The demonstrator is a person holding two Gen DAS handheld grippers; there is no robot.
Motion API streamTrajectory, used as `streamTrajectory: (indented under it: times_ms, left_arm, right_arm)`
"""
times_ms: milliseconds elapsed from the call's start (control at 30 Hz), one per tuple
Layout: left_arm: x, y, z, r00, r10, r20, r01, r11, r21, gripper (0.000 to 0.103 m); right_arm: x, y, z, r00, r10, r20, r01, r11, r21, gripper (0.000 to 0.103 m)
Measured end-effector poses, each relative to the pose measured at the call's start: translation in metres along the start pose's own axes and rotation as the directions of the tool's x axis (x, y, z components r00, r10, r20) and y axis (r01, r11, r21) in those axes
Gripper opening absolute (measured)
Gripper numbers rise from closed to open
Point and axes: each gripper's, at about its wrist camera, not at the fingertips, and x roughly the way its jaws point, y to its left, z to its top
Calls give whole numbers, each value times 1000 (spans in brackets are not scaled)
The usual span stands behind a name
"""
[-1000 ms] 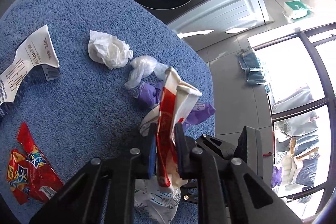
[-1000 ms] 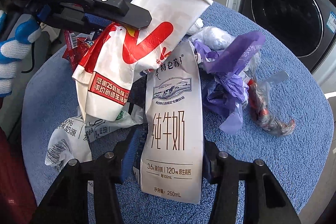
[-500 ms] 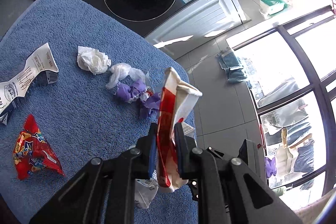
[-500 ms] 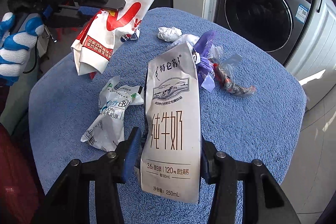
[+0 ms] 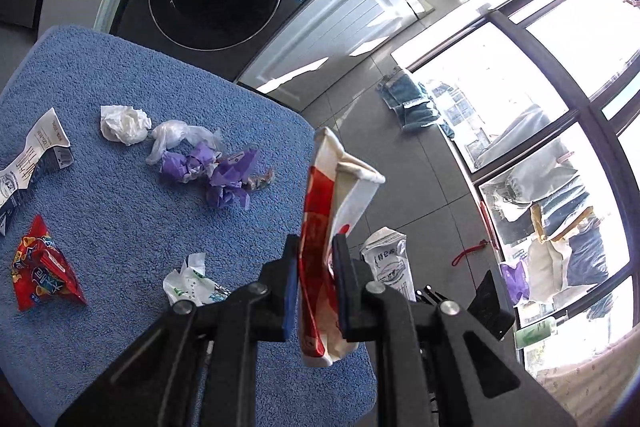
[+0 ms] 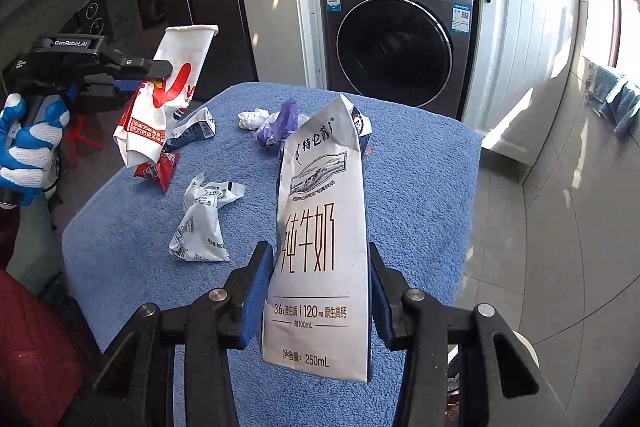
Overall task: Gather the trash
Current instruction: 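Carry the cup and carton over the bin and open both tools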
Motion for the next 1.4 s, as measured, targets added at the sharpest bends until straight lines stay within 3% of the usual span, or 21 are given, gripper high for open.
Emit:
streamTrajectory:
  times_ms: [167,300,433,633,767,900,1100,1233,1400]
  left_arm:
    - [51,-52,-4,996,-17,-90,25,996,89,15]
    - [110,-97,-15,981,-37,-189,66,986,152,15]
    - [179,-138,-26,956,-38,-290,102,972,211,15]
    - [284,-179,-47,905,13,-425,118,953,281,15]
    - [347,-191,-63,866,47,-499,123,946,301,15]
    - [396,-201,-81,838,86,-538,122,933,339,15]
    - [454,-204,-101,818,119,-563,115,925,362,20]
    - [482,-204,-110,801,121,-586,119,928,354,24]
    - [492,-197,-119,788,94,-609,134,938,318,30]
  right_arm:
    - [-34,-52,-31,994,-111,13,109,988,109,42]
    - [-55,-96,-69,983,-185,6,180,960,215,42]
    - [-62,-138,-103,967,-255,-32,252,918,305,42]
    - [-54,-193,-149,943,-311,-121,332,850,409,42]
    - [-40,-224,-171,928,-325,-182,372,807,458,42]
    - [-24,-248,-187,919,-321,-229,394,778,490,42]
    - [-2,-270,-204,900,-324,-291,432,746,507,45]
    - [-3,-277,-214,887,-345,-308,461,713,529,56]
    - [-15,-269,-219,868,-372,-328,494,706,508,57]
